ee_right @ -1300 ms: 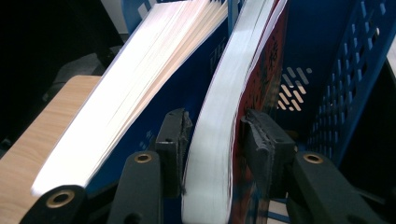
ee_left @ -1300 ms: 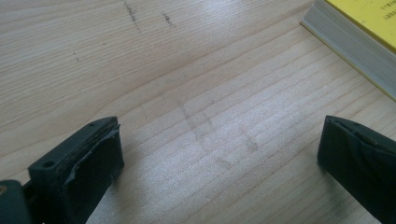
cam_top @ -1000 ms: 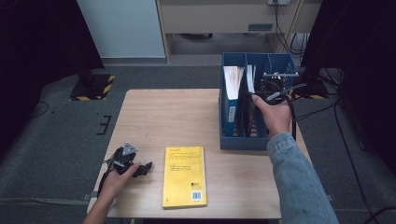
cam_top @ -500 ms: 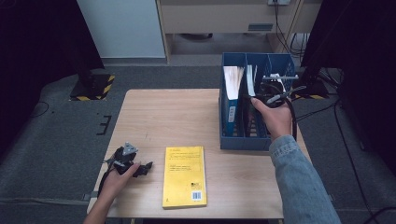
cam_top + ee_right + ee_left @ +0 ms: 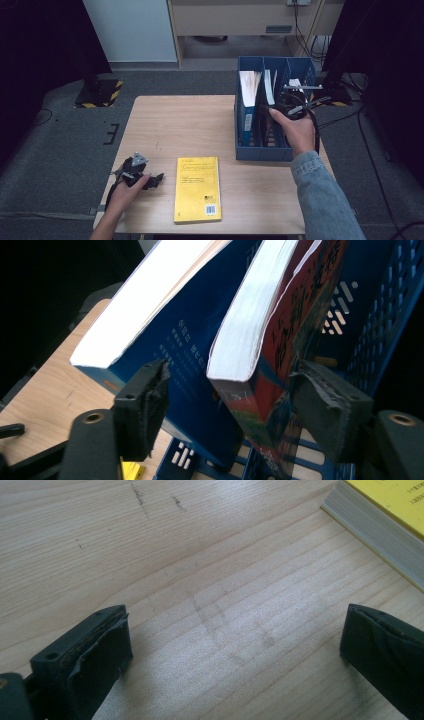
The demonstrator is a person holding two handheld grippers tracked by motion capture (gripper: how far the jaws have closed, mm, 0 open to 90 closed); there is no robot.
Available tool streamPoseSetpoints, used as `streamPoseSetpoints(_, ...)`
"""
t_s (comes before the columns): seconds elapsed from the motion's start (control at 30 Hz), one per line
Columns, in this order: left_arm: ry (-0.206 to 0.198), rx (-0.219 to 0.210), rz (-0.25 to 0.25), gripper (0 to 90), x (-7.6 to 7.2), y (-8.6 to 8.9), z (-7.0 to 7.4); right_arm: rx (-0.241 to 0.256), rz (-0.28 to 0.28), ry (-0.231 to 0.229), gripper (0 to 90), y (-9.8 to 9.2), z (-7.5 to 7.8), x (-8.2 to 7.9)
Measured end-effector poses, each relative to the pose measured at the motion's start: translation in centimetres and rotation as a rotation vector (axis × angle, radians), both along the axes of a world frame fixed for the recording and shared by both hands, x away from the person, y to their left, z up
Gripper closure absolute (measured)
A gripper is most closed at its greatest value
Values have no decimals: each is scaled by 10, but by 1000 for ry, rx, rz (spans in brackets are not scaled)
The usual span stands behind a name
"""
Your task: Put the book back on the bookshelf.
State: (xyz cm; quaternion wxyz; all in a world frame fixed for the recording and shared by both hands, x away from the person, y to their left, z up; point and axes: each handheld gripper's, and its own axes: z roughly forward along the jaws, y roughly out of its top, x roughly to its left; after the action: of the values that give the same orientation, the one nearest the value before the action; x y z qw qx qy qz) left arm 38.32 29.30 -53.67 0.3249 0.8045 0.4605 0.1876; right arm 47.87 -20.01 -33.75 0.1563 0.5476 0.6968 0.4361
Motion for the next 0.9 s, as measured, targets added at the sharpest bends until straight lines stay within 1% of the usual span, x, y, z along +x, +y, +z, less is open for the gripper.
streamPoseSetpoints(0.03, 0, 0, 0, 0, 0, 0, 0, 4, -1, 2, 284, 0, 0, -1)
streamPoseSetpoints(0.07, 0, 1, -1, 0, 0, 0, 0, -5, 4, -5, 273, -1, 0, -1)
streamPoseSetpoints(0.13, 0, 0, -1, 0, 0, 0, 0, -10, 7, -2, 243, -1, -2, -3)
streamPoseSetpoints(0.27, 0, -1, -2, 0, 1, -1, 0, -52, 11, -15, 205, -3, -2, -9)
streamPoseSetpoints(0.33, 0, 0, -3, 0, 1, -1, 0, -58, 12, -28, 199, -4, -2, -13)
streamPoseSetpoints(0.4, 0, 0, -4, 0, 1, -1, 0, -76, 15, -44, 180, -5, -1, -19)
streamPoseSetpoints(0.47, 0, 0, -3, 0, 1, -1, 0, -84, 25, -59, 175, -6, -1, -26)
streamPoseSetpoints(0.5, 0, -1, -3, 0, 1, -1, 0, -89, 38, -70, 175, -7, -2, -32)
streamPoseSetpoints(0.53, 0, -1, -3, 0, 1, -1, 0, -89, 38, -70, 175, -7, -2, -32)
streamPoseSetpoints(0.63, -1, 0, -3, 0, 1, -1, 0, -114, 44, -74, 169, -6, -6, -42)
streamPoseSetpoints(0.67, 0, 0, -3, 0, 1, -1, 0, -125, 43, -81, 159, -6, -10, -50)
streamPoseSetpoints(0.7, 0, 0, -3, 0, 1, -1, 0, -125, 43, -81, 159, -6, -10, -50)
streamPoseSetpoints(0.73, 0, 0, -4, 0, 1, -1, 0, -124, 41, -87, 156, -6, -13, -54)
streamPoseSetpoints(0.77, 0, 0, -4, 0, 1, -1, 0, -141, 45, -94, 141, -4, -22, -65)
streamPoseSetpoints(0.8, 0, 0, -4, 0, 1, -1, 0, -141, 45, -94, 141, -4, -22, -65)
streamPoseSetpoints(0.9, 0, 2, -5, 0, 1, -1, 0, -136, 61, -95, 142, 0, -33, -78)
